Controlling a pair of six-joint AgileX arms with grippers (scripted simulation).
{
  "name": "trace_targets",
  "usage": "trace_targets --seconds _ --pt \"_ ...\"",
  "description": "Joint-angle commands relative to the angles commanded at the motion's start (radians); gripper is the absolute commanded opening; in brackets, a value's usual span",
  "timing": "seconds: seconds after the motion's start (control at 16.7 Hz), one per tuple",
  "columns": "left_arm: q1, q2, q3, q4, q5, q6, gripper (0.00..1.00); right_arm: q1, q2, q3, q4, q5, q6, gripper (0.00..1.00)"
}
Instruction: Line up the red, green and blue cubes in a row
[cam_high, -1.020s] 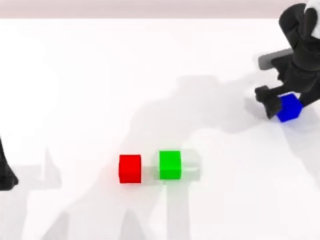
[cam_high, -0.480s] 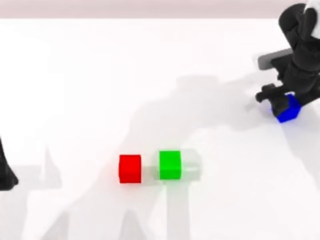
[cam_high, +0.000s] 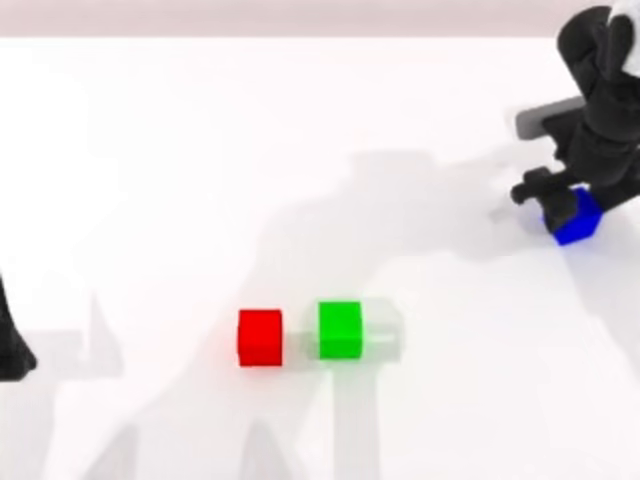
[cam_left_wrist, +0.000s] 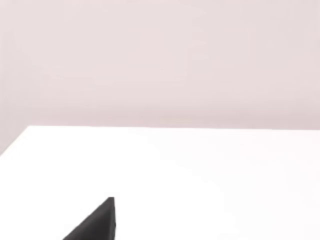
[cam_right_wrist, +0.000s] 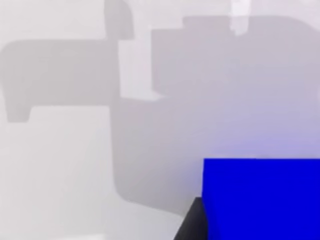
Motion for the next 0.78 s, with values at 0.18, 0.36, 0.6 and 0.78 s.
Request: trace_targets --seconds 0.18,0.36,0.6,0.78 --pt "0.0 0.0 0.0 0.0 0.0 0.0 1.0 0.004 -0.015 0.056 -0.068 -0.001 -0.002 0.0" --pt "0.0 0.0 0.0 0.0 0.0 0.0 1.0 0.006 -0.04 0.134 -0.181 -0.001 -0.001 0.0" --pt "0.0 0.0 0.0 0.0 0.0 0.0 1.0 0.008 -0.059 0.178 -0.237 -0.001 -0.001 0.0" --pt "0.0 0.0 0.0 0.0 0.0 0.0 1.0 0.004 -0.056 0.174 -0.234 -0.001 0.002 0.0"
